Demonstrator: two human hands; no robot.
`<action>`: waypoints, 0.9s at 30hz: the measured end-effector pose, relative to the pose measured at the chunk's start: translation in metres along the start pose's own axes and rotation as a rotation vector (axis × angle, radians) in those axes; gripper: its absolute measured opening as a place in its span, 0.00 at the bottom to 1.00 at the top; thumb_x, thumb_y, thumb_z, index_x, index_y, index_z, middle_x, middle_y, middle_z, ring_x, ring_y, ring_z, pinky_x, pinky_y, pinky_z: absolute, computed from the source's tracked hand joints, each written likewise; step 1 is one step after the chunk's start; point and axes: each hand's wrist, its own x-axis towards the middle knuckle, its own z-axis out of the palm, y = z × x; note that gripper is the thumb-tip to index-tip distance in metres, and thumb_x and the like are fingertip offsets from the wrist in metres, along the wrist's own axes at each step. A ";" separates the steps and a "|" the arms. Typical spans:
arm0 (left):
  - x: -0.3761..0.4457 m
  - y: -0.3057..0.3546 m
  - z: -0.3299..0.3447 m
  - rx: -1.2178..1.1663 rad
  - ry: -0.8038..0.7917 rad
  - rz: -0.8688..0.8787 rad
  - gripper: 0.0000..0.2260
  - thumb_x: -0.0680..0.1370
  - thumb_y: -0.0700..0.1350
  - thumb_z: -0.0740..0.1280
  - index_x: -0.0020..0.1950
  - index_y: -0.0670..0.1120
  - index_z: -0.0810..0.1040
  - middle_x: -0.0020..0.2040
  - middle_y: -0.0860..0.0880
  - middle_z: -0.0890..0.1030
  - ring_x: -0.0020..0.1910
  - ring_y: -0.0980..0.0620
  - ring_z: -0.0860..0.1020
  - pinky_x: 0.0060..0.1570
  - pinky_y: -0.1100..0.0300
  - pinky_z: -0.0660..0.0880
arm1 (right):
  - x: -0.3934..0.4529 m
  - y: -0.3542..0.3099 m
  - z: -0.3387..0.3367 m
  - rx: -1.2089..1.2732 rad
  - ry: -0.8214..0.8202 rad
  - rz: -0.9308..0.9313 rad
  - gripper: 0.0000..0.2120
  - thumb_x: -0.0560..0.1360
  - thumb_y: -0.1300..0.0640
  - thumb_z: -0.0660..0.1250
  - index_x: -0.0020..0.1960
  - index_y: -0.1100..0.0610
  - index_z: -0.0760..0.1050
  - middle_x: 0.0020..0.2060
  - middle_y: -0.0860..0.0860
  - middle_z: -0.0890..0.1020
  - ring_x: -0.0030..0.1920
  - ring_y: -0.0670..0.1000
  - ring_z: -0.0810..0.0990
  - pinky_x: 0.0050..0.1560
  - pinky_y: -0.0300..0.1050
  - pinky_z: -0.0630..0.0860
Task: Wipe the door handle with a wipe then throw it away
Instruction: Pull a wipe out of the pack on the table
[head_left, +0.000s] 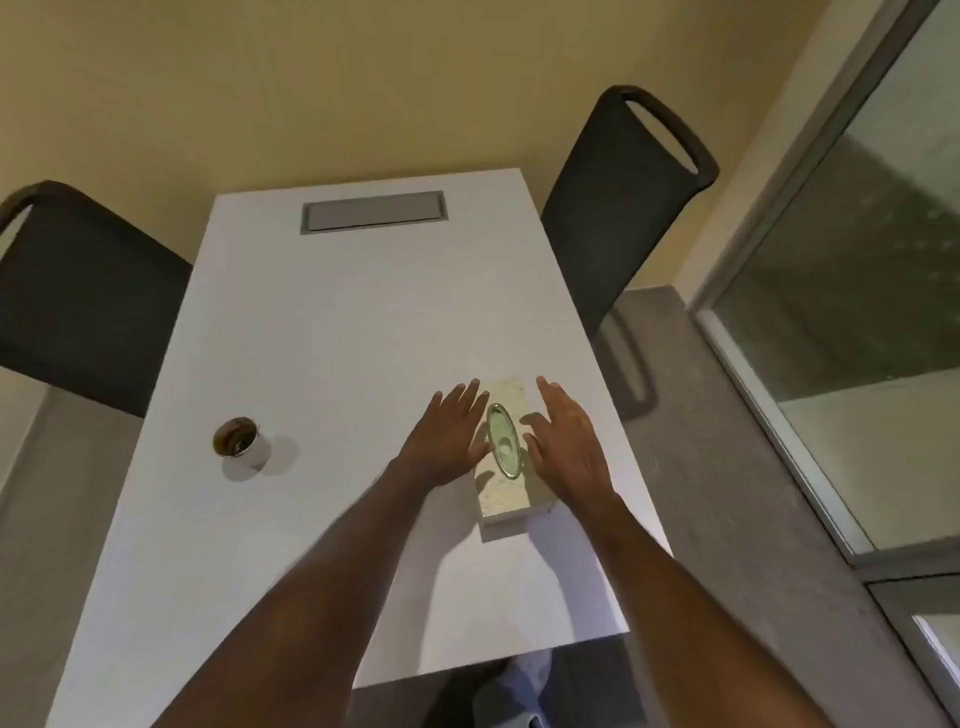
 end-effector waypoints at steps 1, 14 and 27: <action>0.007 0.002 0.006 0.011 -0.027 -0.016 0.36 0.83 0.62 0.56 0.83 0.42 0.50 0.84 0.41 0.48 0.83 0.42 0.52 0.80 0.43 0.53 | 0.005 0.004 0.008 -0.006 -0.055 -0.030 0.12 0.77 0.54 0.70 0.58 0.56 0.80 0.75 0.61 0.68 0.75 0.62 0.67 0.72 0.58 0.66; 0.026 -0.004 0.053 -0.011 -0.238 -0.039 0.45 0.78 0.65 0.65 0.83 0.42 0.48 0.85 0.43 0.44 0.84 0.43 0.46 0.80 0.38 0.48 | 0.043 0.001 0.062 -0.137 -0.410 -0.031 0.14 0.77 0.57 0.65 0.60 0.57 0.82 0.79 0.60 0.60 0.79 0.63 0.55 0.77 0.58 0.56; 0.028 -0.011 0.071 -0.061 -0.199 -0.048 0.46 0.77 0.67 0.65 0.83 0.42 0.49 0.85 0.45 0.44 0.84 0.44 0.45 0.78 0.32 0.46 | 0.050 -0.011 0.070 -0.107 -0.512 0.004 0.26 0.80 0.60 0.58 0.78 0.62 0.60 0.81 0.61 0.52 0.80 0.61 0.53 0.72 0.62 0.64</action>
